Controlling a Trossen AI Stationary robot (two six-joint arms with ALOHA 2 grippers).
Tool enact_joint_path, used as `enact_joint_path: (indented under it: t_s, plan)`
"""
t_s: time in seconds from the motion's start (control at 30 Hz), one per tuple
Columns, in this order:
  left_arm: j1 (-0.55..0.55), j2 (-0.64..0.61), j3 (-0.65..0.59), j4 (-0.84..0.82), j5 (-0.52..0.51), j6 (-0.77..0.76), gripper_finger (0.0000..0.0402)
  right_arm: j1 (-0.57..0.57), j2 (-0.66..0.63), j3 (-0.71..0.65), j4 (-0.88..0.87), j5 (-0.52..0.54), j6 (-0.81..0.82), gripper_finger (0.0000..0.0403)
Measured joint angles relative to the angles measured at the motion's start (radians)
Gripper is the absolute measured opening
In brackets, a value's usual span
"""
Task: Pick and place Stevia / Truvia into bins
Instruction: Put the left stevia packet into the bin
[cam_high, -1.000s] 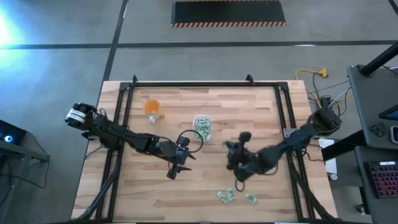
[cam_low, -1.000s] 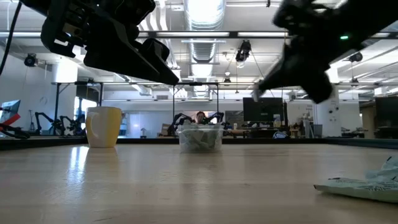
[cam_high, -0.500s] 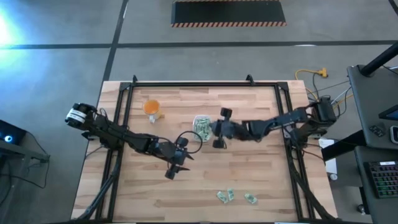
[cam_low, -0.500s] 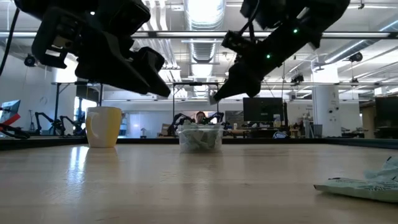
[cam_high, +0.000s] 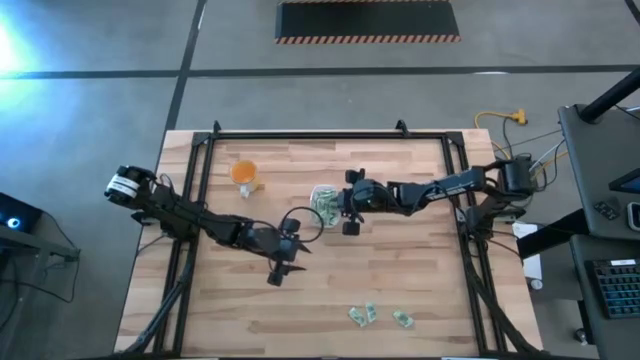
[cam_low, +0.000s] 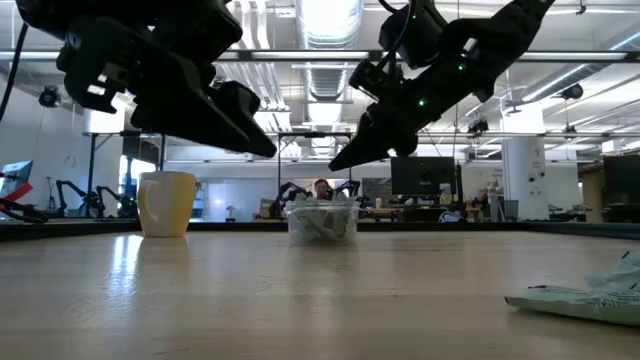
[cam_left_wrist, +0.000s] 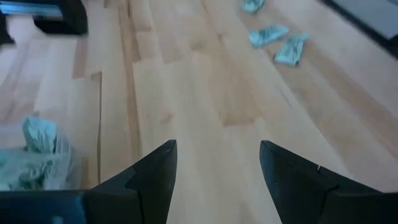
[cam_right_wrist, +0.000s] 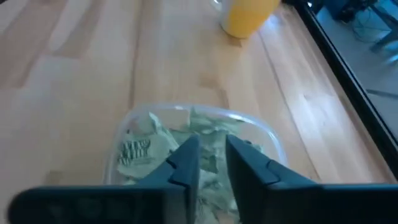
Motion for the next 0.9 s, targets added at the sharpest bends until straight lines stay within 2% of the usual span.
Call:
enact_joint_path:
  t_s: [0.17, 0.37, 0.5, 0.67, 0.77, 0.9]
  plan:
    - [-0.001, 0.0, -0.007, 0.071, 0.0, -0.024, 0.0212, -0.002, 0.02, 0.001, 0.023, 0.028, 0.002, 0.0122]
    - [-0.019, 0.056, -0.005, 0.19, 0.036, 0.012, 0.0212, 0.005, -0.103, 0.034, -0.208, 0.048, 0.048, 0.016]
    - [-0.022, 0.18, 0.046, 0.298, 0.118, 0.072, 0.0212, 0.015, -0.219, 0.048, -0.475, 0.047, 0.158, 0.0163]
    - [-0.019, 0.354, 0.173, 0.307, 0.202, 0.118, 0.0212, 0.039, -0.371, 0.023, -0.783, 0.047, 0.387, 0.0157]
    - [-0.012, 0.446, 0.262, 0.306, 0.284, 0.127, 0.0212, 0.074, -0.448, -0.026, -0.876, 0.047, 0.514, 0.0151]
    - [-0.006, 0.543, 0.378, 0.274, 0.386, 0.127, 0.0212, 0.14, -0.526, -0.106, -0.895, 0.044, 0.607, 0.0145]
